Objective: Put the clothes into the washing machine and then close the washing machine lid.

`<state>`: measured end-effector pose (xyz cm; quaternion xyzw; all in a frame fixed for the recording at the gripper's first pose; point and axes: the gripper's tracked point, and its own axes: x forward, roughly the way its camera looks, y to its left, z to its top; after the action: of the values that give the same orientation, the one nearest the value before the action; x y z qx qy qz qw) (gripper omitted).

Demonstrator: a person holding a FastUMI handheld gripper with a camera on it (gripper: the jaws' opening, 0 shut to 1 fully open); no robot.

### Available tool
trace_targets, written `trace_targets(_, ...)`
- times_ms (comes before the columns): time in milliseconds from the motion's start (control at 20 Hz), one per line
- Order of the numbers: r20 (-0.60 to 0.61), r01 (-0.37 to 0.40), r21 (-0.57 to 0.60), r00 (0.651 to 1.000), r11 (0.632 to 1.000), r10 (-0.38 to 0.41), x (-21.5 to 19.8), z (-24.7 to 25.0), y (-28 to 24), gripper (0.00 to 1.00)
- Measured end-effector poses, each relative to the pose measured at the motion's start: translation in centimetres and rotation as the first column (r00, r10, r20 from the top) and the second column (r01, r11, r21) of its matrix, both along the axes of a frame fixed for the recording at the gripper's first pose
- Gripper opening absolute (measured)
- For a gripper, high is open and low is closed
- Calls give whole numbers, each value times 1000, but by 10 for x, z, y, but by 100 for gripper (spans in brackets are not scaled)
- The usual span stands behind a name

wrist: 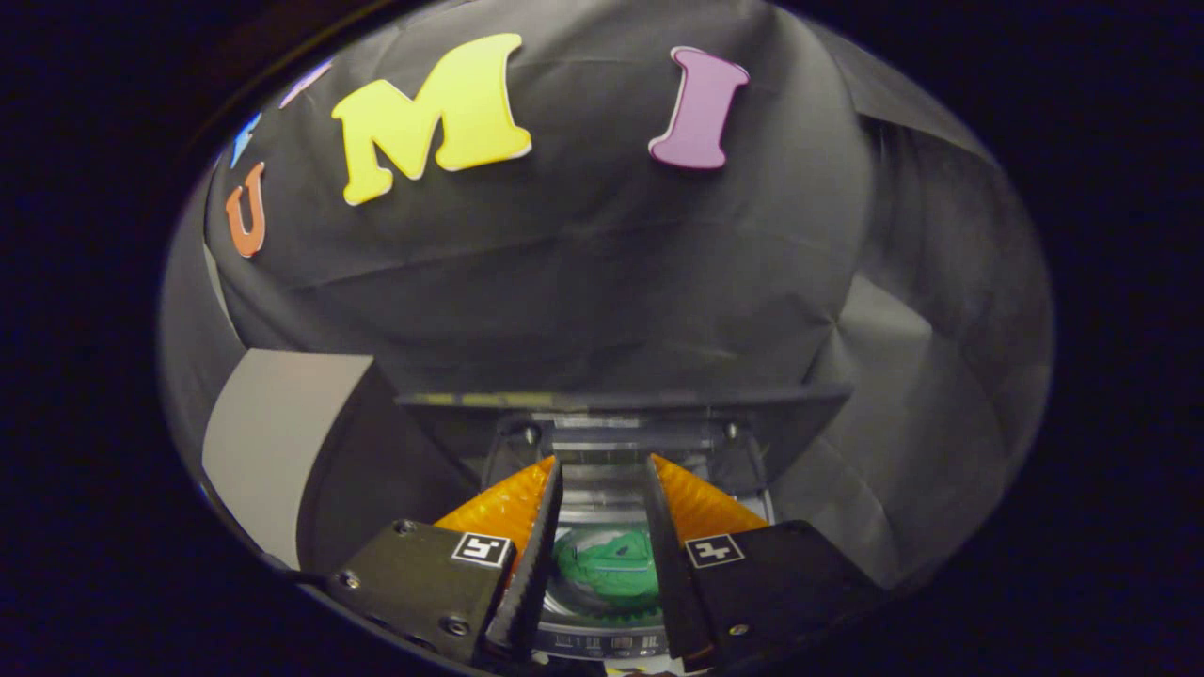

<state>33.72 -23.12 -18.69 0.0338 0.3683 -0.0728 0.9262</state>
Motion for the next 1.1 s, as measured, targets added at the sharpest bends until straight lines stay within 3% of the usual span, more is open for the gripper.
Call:
trace_targets(250,53,-75,-27,996,997,76,46,15,7,54)
trace_targets(550,0,-68,-14,998,998,68,90,-16,4,54)
trace_targets(1100,50,6,24,999,1000,-7,85,-41,-8,56)
